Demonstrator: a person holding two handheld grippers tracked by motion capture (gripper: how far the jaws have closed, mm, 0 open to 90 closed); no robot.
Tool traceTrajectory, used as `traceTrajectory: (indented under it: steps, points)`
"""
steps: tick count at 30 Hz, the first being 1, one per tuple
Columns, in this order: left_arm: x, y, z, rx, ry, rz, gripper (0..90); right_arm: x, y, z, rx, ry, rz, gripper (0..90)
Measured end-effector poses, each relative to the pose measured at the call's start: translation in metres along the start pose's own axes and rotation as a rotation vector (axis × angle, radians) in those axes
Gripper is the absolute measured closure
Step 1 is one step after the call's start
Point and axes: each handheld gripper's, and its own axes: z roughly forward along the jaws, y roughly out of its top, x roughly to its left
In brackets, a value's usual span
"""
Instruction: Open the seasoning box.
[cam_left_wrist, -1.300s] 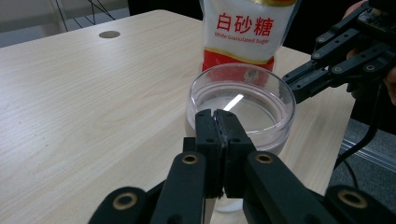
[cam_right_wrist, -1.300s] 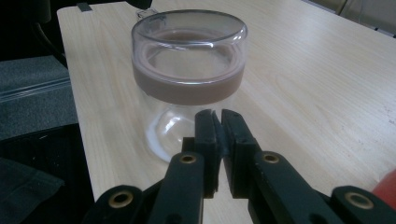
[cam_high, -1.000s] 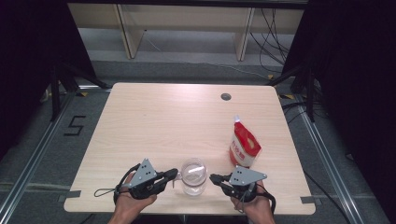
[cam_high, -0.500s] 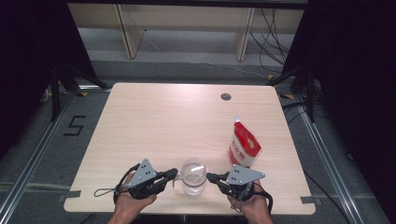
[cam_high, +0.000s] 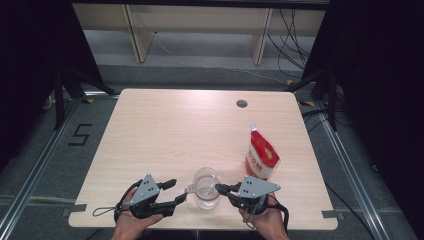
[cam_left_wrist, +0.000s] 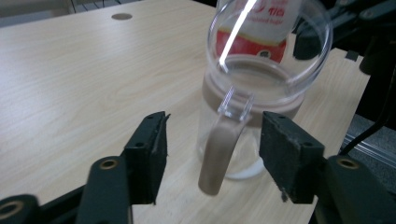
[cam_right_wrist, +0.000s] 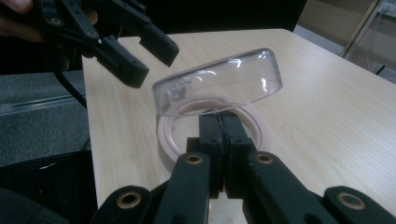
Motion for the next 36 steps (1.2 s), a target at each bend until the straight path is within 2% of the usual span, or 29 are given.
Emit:
traceTrajectory:
  steps: [4, 6, 7, 8, 9, 10, 11, 13, 14, 16, 18, 20, 21, 22, 23, 25, 27, 28, 29, 30, 31, 34, 36]
  points:
    - [0.002, -0.008, -0.005, 0.036, 0.008, 0.026, 36.4, 0.002, 0.003, 0.002, -0.012, 0.001, 0.001, 88.8]
    - [0.003, -0.011, -0.006, 0.053, 0.021, 0.062, 35.0, 0.002, 0.005, 0.002, -0.007, 0.014, -0.002, 88.6]
    - [0.004, -0.013, -0.007, 0.067, 0.029, 0.064, 33.7, 0.003, 0.006, 0.003, -0.012, 0.011, -0.003, 88.4]
    - [0.004, -0.014, -0.007, 0.07, 0.03, 0.046, 32.5, 0.004, 0.007, 0.003, -0.012, -0.001, 0.008, 88.2]
    - [0.006, -0.015, -0.007, 0.071, 0.023, 0.059, 32.0, 0.004, 0.008, 0.004, -0.015, 0.017, -0.01, 87.9]
    - [0.006, -0.016, -0.007, 0.071, 0.021, 0.034, 31.2, 0.005, 0.009, 0.005, -0.022, 0.019, -0.006, 87.6]
    - [0.007, -0.017, -0.008, 0.075, 0.023, 0.038, 30.1, 0.006, 0.01, 0.006, -0.026, 0.016, -0.006, 87.5]
    - [0.009, -0.018, -0.008, 0.07, 0.013, 0.026, 28.3, 0.006, 0.012, 0.006, -0.027, 0.024, -0.043, 87.3]
    - [0.01, -0.019, -0.008, 0.078, 0.015, 0.019, 27.3, 0.009, 0.013, 0.007, -0.019, 0.031, -0.008, 87.2]
    - [0.01, -0.021, -0.007, 0.075, 0.014, 0.01, 25.6, 0.01, 0.014, 0.008, -0.025, 0.04, -0.006, 87.0]
    - [0.01, -0.022, -0.008, 0.089, 0.012, 0.026, 25.1, 0.011, 0.015, 0.009, -0.023, 0.044, -0.021, 86.8]
    - [0.009, -0.023, -0.008, 0.086, 0.01, 0.02, 23.7, 0.012, 0.016, 0.011, -0.022, 0.045, -0.017, 86.6]
    - [0.01, -0.023, -0.008, 0.086, 0.01, 0.024, 23.2, 0.015, 0.017, 0.011, -0.019, 0.045, 0.007, 86.4]
    - [0.01, -0.023, -0.007, 0.091, 0.018, 0.024, 22.5, 0.014, 0.017, 0.013, -0.028, 0.05, -0.025, 86.2]
    - [0.011, -0.023, -0.008, 0.107, 0.025, 0.036, 22.0, 0.015, 0.018, 0.013, -0.028, 0.052, -0.018, 85.8]
    - [0.009, -0.024, -0.008, 0.096, 0.017, 0.021, 21.6, 0.017, 0.019, 0.015, -0.033, 0.056, -0.019, 85.7]
    - [0.011, -0.024, -0.009, 0.106, 0.029, 0.035, 21.3, 0.018, 0.021, 0.016, -0.032, 0.064, -0.032, 85.2]
    - [0.01, -0.024, -0.008, 0.093, 0.029, 0.017, 20.9, 0.019, 0.021, 0.017, -0.024, 0.071, -0.03, 85.0]
    - [0.01, -0.024, -0.008, 0.083, 0.031, 0.019, 19.5, 0.02, 0.022, 0.018, -0.035, 0.065, -0.032, 85.0]
    - [0.012, -0.024, -0.009, 0.093, 0.03, 0.037, 18.8, 0.02, 0.022, 0.019, -0.034, 0.065, -0.035, 84.8]
    - [0.012, -0.025, -0.009, 0.091, 0.037, 0.013, 18.8, 0.02, 0.022, 0.019, -0.034, 0.069, -0.039, 84.7]
    - [0.013, -0.026, -0.008, 0.082, 0.037, 0.0, 18.8, 0.022, 0.023, 0.021, -0.039, 0.076, -0.036, 84.0]
    - [0.014, -0.025, -0.008, 0.087, 0.04, 0.011, 18.4, 0.023, 0.023, 0.022, -0.033, 0.081, -0.03, 83.8]
